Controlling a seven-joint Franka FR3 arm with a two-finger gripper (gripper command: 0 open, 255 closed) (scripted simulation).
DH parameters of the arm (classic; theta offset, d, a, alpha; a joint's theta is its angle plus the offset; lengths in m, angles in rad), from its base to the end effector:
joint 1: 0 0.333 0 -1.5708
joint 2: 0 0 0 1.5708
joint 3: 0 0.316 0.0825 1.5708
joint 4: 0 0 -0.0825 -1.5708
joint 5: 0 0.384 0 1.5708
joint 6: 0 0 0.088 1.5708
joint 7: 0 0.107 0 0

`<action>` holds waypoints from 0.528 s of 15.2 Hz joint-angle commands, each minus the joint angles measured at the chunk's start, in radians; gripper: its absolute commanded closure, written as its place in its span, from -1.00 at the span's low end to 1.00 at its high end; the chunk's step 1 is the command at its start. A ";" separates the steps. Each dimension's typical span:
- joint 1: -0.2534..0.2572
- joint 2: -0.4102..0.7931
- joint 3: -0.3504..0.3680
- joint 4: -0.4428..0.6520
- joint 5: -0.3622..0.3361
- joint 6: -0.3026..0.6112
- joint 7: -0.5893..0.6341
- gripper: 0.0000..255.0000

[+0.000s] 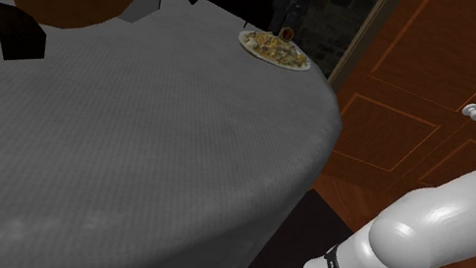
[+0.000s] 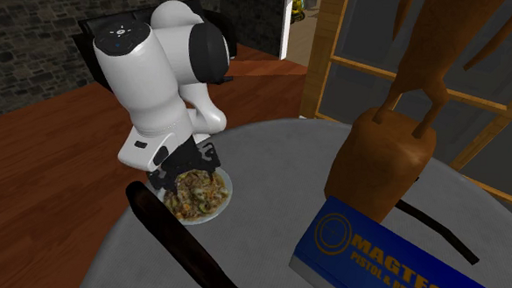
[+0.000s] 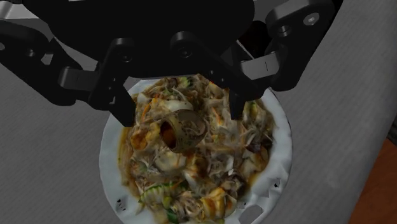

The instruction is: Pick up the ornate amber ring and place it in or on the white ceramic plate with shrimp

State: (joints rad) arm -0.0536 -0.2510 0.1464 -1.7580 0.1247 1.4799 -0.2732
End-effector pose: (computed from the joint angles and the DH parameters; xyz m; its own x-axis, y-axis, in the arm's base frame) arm 0.4611 0.0669 0.6560 0.9321 0.3622 -0.0045 0.3602 -0.9282 -0.0928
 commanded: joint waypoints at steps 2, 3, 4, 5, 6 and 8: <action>0.000 0.000 0.000 0.000 0.000 0.000 0.000 -1.00; 0.000 0.000 0.000 0.000 0.000 0.000 0.000 -1.00; -0.001 0.014 -0.001 0.048 -0.002 -0.035 0.003 -1.00; -0.002 0.029 -0.002 0.099 -0.004 -0.071 0.005 -1.00; -0.003 0.045 -0.004 0.152 -0.005 -0.107 0.007 -1.00; -0.004 0.060 -0.004 0.195 -0.007 -0.136 0.009 -1.00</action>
State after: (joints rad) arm -0.0564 -0.2009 0.1432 -1.5886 0.1190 1.3613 -0.2638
